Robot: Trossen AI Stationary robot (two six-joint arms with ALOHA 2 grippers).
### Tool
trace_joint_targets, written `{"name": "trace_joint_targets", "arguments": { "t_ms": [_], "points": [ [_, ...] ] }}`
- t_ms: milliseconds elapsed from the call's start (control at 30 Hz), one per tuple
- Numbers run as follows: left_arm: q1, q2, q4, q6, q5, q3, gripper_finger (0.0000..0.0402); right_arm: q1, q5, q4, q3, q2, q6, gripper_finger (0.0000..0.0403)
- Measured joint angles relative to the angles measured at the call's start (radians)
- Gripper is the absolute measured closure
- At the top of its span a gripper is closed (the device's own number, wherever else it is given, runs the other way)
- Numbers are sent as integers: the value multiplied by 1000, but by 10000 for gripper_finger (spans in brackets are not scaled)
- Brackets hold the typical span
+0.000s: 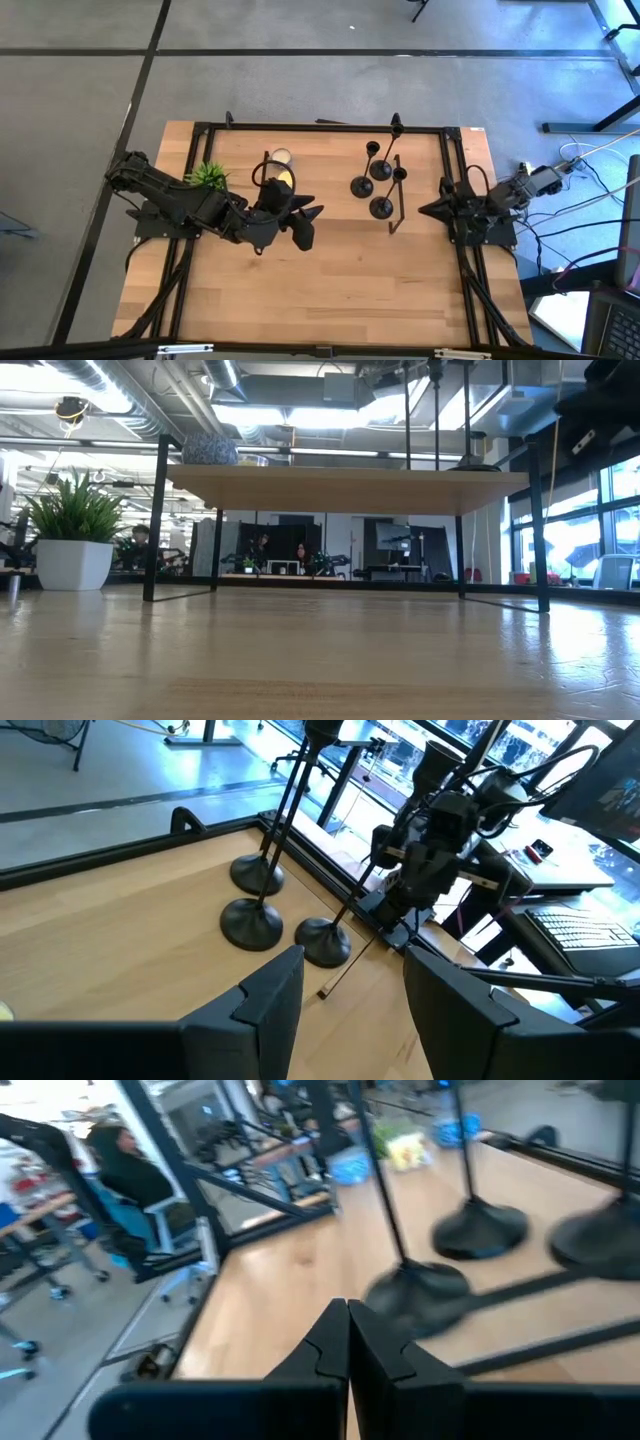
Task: Pick & Place candle stick holders
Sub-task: Return to Home Position
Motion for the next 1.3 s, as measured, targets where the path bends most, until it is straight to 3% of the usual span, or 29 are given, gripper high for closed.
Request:
{"name": "trace_joint_targets", "arguments": {
  "t_ms": [433,700,800,933,1100,1300],
  "points": [
    [0,0,-7,1,1,0,231,-183,-23,-10,-12,0,20,403],
    [0,0,-7,8,5,0,231,-317,-1,54,-158,1,207,403],
    [0,0,-8,8,19,0,231,-354,-48,115,-203,1,228,403],
    [0,0,-8,8,19,0,231,-380,-85,210,-219,1,155,403],
    [-1,0,-8,8,19,0,231,-393,-72,201,-220,1,16,403],
    [-1,0,-8,8,19,0,231,-405,-50,176,-220,2,-25,403]
  ]
}}
